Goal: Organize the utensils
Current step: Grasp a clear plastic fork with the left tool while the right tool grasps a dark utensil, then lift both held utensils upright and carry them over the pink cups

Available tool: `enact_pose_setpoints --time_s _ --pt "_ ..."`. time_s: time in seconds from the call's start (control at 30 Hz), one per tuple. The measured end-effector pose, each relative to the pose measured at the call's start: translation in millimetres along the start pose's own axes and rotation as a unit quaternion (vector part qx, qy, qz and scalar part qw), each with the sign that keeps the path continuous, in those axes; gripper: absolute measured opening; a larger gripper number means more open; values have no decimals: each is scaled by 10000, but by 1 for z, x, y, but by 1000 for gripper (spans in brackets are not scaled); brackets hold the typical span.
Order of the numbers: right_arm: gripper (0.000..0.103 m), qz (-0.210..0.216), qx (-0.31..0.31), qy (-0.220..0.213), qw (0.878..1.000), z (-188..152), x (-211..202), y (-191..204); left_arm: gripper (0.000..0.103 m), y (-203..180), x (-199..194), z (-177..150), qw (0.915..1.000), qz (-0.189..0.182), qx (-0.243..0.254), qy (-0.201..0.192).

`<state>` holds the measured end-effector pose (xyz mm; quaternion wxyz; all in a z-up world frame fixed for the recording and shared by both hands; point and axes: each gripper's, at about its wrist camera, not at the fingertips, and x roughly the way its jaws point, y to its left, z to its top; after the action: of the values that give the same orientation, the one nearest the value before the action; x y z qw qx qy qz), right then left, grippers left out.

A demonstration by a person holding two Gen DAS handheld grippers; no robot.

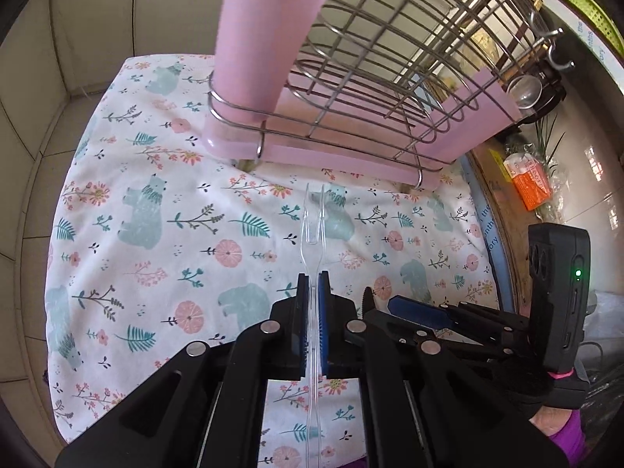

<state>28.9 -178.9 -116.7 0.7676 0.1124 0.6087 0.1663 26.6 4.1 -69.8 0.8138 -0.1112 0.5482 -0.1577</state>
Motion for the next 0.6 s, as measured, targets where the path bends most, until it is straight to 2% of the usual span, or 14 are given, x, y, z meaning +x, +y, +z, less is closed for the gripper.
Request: enact_pose_setpoints --time_s 0.17,0.23,0.3,0.43,0.6 --pt "35 -340 -69 17 9994 2 13 10 4 17 -8 -5 9998 -161 -147 -35" --pt "28 -413 -94 -53 9991 2 14 12 4 19 -11 -4 9996 -185 -170 -95" --pt "9 -467 -129 -151 9987 -1 14 11 4 20 -13 -3 9995 -206 -179 -130" --pt "3 -55 -33 -345 9994 -4 5 2 4 23 -23 -2 9993 -214 -205 -248" --pt "2 307 25 -855 9959 -9 -23 -9 4 28 -34 1 9984 -240 -258 -451"
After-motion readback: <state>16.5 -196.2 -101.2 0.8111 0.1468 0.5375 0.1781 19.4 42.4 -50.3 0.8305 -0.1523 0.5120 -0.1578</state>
